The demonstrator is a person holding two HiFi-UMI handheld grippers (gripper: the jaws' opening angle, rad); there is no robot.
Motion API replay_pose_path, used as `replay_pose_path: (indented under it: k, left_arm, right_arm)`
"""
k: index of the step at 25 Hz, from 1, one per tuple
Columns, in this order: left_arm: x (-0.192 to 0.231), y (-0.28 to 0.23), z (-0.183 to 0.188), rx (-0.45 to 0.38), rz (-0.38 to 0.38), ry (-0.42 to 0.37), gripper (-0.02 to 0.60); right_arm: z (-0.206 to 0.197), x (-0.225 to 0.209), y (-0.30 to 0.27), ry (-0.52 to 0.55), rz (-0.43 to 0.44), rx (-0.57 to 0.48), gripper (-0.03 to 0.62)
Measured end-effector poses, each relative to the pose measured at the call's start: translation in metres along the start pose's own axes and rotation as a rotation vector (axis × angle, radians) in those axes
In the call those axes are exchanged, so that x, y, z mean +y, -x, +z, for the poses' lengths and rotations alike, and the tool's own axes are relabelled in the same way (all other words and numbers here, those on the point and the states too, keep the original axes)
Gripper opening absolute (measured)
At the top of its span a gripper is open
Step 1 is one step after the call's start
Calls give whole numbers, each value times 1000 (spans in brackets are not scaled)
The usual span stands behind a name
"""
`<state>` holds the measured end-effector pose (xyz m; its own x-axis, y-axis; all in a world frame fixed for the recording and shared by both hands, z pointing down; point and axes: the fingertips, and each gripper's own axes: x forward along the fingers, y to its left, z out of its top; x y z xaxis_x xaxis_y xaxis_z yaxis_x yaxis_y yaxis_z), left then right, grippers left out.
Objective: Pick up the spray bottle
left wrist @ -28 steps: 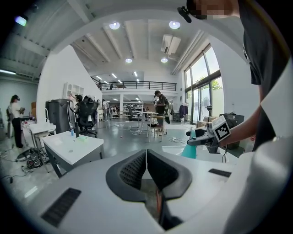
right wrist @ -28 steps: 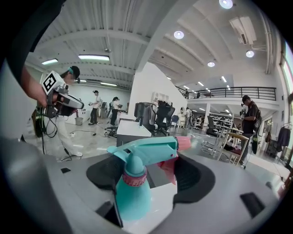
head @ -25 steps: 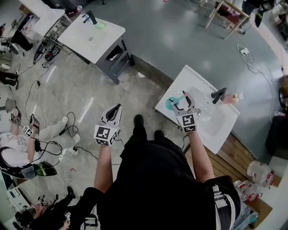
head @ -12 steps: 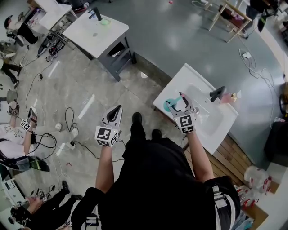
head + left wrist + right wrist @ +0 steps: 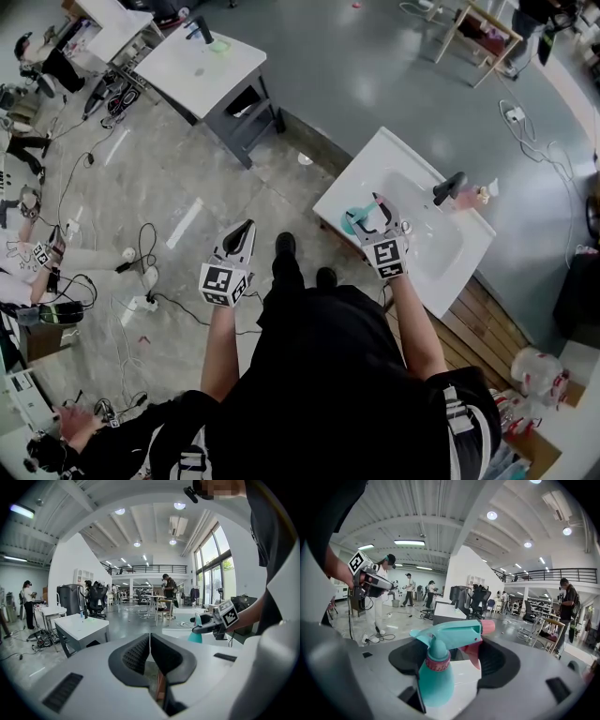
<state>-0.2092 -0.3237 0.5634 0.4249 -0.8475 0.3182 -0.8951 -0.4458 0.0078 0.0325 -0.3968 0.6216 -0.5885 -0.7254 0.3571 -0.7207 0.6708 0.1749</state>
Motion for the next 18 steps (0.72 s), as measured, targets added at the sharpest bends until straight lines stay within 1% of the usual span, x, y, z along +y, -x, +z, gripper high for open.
replay_pose_path:
  k: [10, 18]
  left_arm:
    - [-28, -5, 10, -3, -9, -26, 28]
    - [-28, 2, 8, 0, 8, -28, 28]
  right_arm:
    - [-7, -5, 17, -12, 15, -13, 342]
    - [-11, 1, 16, -18, 24, -10, 342]
